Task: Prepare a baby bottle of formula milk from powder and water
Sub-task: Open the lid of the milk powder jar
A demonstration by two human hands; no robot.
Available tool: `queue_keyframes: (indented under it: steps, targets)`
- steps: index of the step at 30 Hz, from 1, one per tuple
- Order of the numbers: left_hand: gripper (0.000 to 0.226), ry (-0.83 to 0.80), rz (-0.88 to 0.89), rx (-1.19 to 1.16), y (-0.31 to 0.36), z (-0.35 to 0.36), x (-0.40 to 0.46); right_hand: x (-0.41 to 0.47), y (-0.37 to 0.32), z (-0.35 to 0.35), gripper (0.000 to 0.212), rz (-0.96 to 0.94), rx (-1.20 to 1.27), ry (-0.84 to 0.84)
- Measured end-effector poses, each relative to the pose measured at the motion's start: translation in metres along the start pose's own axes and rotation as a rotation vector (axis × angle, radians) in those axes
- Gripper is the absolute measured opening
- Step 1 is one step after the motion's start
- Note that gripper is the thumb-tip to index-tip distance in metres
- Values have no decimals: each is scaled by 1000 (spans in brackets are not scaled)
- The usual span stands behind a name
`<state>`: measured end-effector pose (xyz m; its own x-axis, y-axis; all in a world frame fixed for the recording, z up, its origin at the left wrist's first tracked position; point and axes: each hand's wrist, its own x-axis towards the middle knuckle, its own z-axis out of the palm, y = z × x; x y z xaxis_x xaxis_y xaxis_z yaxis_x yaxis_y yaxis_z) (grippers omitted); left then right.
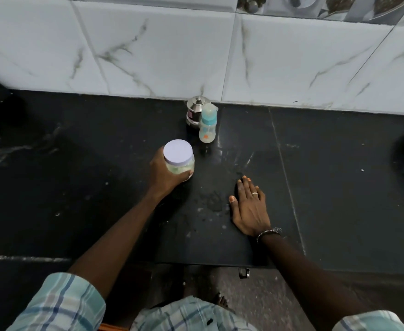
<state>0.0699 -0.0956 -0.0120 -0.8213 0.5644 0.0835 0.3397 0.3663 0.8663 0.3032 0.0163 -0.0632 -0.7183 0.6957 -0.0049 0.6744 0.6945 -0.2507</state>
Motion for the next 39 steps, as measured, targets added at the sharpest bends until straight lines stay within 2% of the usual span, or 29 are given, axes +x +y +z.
queue_keyframes:
  steps: [10, 23, 25, 27, 30, 32, 35, 37, 39]
  targets:
    - [91, 27, 33, -10, -14, -27, -47, -2, -1, -1, 71, -9, -10, 2]
    - [93, 17, 18, -77, -25, -28, -68, -4, -1, -5, 69, -5, -6, -21]
    - [93, 18, 16, -87, -24, -29, -70, -1, -8, -12, 65, -9, 34, 38]
    - [93, 24, 14, -99, -22, -29, -71, 9, -26, -29, 54, -33, 124, 176]
    - [95, 25, 0, -111, -21, -28, -71, 31, -78, -67, 31, -185, 202, 295]
    - [96, 0, 1, -101, -23, -28, -71, 46, -117, -89, 43, -272, 112, 231]
    - [90, -27, 14, -55, -26, -30, -70, 57, -166, -105, 73, -390, -130, 98]
    - [83, -35, -1, -72, -28, -30, -68, 55, -188, -106, 79, -449, -264, 50]
    - [71, -25, -23, -60, -31, -28, -64, 55, -201, -101, 74, -451, -343, 7]
